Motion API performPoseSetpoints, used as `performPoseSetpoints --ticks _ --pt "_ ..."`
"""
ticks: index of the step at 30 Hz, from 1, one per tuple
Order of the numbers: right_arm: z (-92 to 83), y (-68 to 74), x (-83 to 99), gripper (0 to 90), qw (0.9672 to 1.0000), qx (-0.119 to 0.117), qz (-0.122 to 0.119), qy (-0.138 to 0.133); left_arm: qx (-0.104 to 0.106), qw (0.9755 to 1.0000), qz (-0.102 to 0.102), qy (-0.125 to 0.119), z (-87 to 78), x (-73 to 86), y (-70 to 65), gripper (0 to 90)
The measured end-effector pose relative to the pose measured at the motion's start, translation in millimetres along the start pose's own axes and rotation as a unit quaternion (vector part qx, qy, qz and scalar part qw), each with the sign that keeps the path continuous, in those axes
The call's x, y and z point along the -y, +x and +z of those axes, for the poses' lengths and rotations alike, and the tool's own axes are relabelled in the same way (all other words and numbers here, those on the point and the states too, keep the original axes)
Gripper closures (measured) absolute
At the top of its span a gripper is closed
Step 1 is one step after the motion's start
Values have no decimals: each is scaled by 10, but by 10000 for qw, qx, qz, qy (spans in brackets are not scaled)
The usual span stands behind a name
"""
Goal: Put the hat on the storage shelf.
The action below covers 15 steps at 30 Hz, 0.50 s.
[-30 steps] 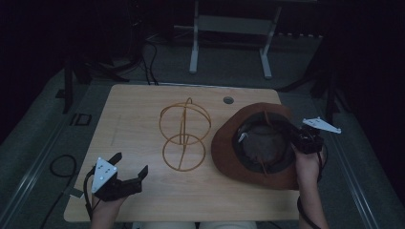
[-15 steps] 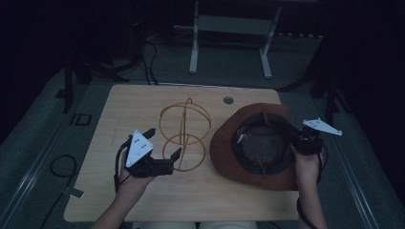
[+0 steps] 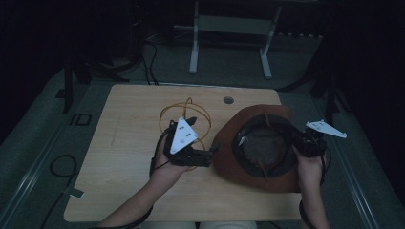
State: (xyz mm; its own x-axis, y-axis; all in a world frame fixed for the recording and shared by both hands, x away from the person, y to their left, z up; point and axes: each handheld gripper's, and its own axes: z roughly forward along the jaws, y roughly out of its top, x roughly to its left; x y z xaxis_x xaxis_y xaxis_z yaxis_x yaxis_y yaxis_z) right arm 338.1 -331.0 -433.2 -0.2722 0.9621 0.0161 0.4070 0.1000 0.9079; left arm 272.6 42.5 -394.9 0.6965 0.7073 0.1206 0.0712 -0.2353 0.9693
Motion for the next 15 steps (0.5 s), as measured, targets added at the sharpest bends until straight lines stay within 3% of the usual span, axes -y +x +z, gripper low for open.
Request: performPoseSetpoints --ticks 8,13,15 --pt "-54 25 -12 845 10000 -18 -62 -39 366 9992 41 160 474 -77 -230 65" --pt "-93 21 -16 845 9999 -33 -107 -75 433 9987 -36 256 687 -80 -295 70" --pt "-129 11 -18 845 9999 0 -97 -124 429 9982 -8 411 842 -78 -336 71"
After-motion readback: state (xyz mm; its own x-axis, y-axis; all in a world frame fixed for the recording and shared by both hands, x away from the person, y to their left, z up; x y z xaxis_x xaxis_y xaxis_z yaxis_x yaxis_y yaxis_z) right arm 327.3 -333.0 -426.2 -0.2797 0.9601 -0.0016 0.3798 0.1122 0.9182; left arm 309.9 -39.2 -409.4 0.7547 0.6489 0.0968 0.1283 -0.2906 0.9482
